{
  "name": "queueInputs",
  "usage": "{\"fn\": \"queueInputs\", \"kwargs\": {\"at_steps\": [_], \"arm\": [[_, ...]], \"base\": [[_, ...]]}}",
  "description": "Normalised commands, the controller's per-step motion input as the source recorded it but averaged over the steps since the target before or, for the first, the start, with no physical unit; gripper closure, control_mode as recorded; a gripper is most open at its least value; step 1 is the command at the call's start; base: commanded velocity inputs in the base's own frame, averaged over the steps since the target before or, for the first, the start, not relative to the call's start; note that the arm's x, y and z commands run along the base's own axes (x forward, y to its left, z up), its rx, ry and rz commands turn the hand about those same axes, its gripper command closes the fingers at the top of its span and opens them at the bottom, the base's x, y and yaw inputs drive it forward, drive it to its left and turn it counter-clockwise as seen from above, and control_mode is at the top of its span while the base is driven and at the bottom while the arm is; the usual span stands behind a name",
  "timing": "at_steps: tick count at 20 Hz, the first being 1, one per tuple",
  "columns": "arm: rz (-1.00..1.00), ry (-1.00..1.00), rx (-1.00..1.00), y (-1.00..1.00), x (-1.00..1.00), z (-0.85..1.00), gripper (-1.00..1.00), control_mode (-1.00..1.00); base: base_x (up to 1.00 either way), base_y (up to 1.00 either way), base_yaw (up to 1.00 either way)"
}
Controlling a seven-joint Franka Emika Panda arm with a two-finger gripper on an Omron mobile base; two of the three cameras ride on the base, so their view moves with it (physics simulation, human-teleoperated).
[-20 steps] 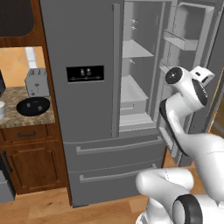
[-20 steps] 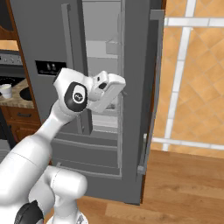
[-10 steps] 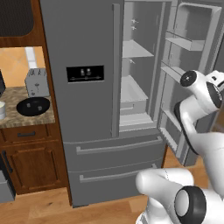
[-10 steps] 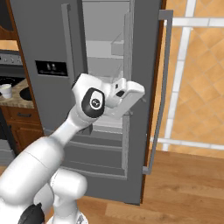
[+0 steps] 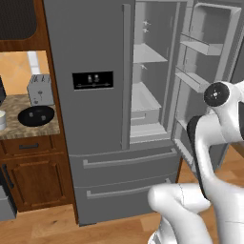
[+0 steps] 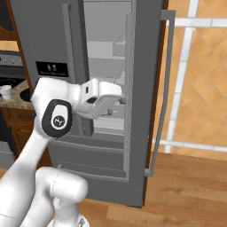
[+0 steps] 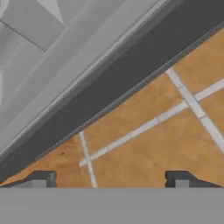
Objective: Grab a lemon wedge from the fridge and one ice cube from the ice bowl, and put them in the glass of lemonade.
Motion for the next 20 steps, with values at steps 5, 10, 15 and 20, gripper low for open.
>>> {"fn": "queueInputs", "kwargs": {"at_steps": [5,10,15,20], "arm": [[0.26,-0.06,0.13,0.98,-0.17,0.13,-1.0,-1.0],[0.26,0.0,0.32,0.95,0.01,0.1,-1.0,-1.0],[0.33,0.13,0.41,0.88,0.26,0.05,-1.0,-1.0],[0.37,0.03,0.38,0.73,0.57,0.0,-1.0,-1.0]], "base": [[0.0,0.0,0.0],[0.0,0.0,0.0],[0.0,0.0,0.0],[0.0,0.0,0.0]]}}
